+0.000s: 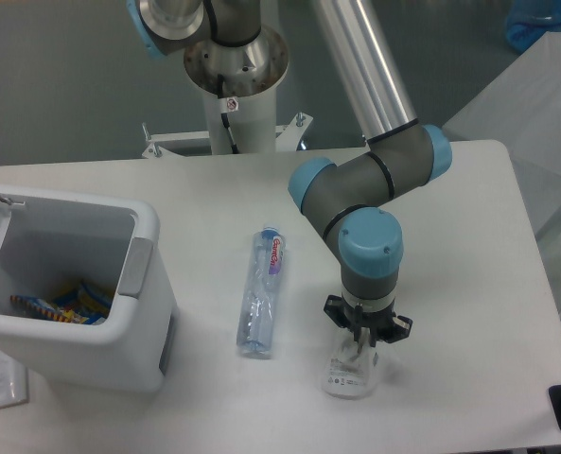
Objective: Place the trash in the trash can
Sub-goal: 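Close the gripper on the plastic bag and lift it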
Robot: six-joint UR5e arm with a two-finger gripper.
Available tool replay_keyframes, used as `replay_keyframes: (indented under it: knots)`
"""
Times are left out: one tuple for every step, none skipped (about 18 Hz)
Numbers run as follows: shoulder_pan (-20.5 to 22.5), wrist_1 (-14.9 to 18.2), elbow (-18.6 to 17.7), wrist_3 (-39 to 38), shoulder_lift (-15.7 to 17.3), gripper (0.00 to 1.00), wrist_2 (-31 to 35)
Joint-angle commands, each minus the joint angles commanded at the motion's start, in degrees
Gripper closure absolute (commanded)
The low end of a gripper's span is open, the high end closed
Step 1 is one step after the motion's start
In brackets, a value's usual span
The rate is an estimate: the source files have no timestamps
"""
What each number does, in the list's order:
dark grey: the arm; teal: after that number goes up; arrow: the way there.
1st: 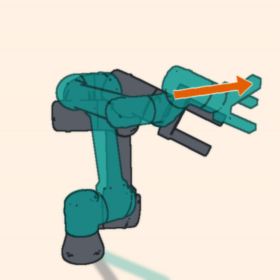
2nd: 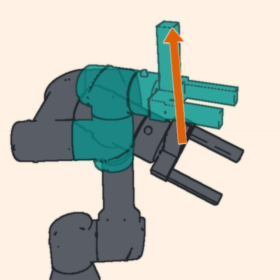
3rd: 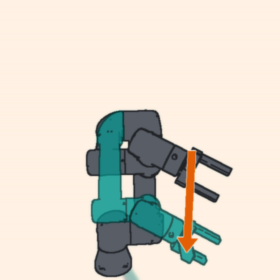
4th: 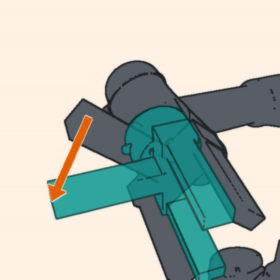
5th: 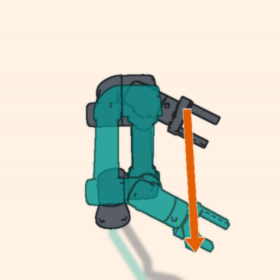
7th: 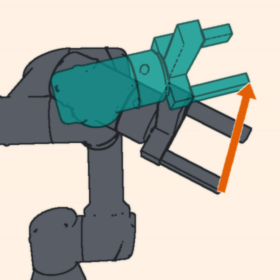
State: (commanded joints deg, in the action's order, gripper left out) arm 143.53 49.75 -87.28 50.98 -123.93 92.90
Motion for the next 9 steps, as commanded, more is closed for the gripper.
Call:
replay_keyframes:
  knots:
    - [-0.1,0.0,0.4,0.0,0.1,1.0,-0.2]
    - [-0.2,0.0,0.9,-0.1,0.2,1.0,-0.5]
    - [-0.2,0.0,1.3,-0.3,0.2,1.0,-1.5]
    - [-0.2,0.0,1.9,-0.6,0.4,1.0,-3.1]
    - [-0.1,0.0,2.4,-1.0,1.0,1.0,-4.9]
    - [0.0,0.0,2.8,-1.5,1.9,1.0,-6.9]
    - [0.2,0.0,3.1,-2.2,3.2,1.0,-9.0]
    - [0.3,0.0,3.1,-2.6,4.5,1.0,-11.3]
    - [0.5,0.1,3.0,-3.1,5.8,1.0,-13.9]
